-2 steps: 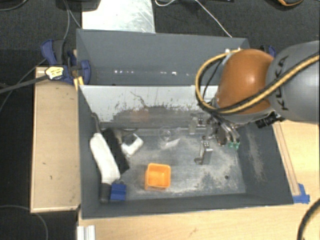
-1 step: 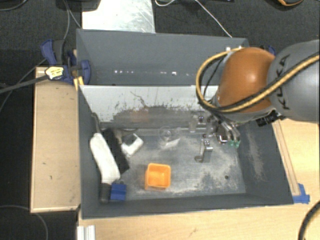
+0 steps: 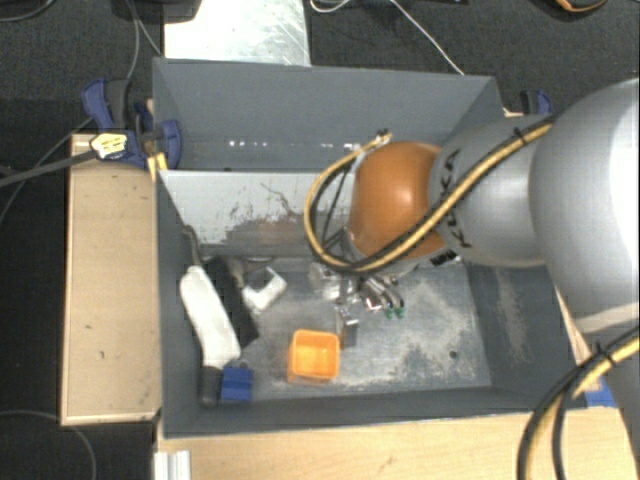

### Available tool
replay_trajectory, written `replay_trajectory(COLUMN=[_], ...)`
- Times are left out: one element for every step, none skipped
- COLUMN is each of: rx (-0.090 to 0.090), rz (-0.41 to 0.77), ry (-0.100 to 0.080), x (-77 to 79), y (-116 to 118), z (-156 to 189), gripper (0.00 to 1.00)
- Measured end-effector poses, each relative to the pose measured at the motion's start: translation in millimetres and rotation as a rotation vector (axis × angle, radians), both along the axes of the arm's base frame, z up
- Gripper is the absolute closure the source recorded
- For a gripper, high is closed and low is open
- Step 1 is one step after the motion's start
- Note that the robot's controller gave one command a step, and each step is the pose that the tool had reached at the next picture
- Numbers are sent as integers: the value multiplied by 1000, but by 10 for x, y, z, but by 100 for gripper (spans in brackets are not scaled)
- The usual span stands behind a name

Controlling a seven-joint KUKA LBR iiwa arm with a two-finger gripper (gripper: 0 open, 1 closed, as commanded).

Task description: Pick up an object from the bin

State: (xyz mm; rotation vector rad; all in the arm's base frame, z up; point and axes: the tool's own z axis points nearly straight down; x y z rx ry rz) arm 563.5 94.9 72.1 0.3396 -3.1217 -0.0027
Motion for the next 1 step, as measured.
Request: replay_trajectory(rx=[1], rz=[-99], ry=[-11], x=[-126], y=[12], z=[817], gripper=[0])
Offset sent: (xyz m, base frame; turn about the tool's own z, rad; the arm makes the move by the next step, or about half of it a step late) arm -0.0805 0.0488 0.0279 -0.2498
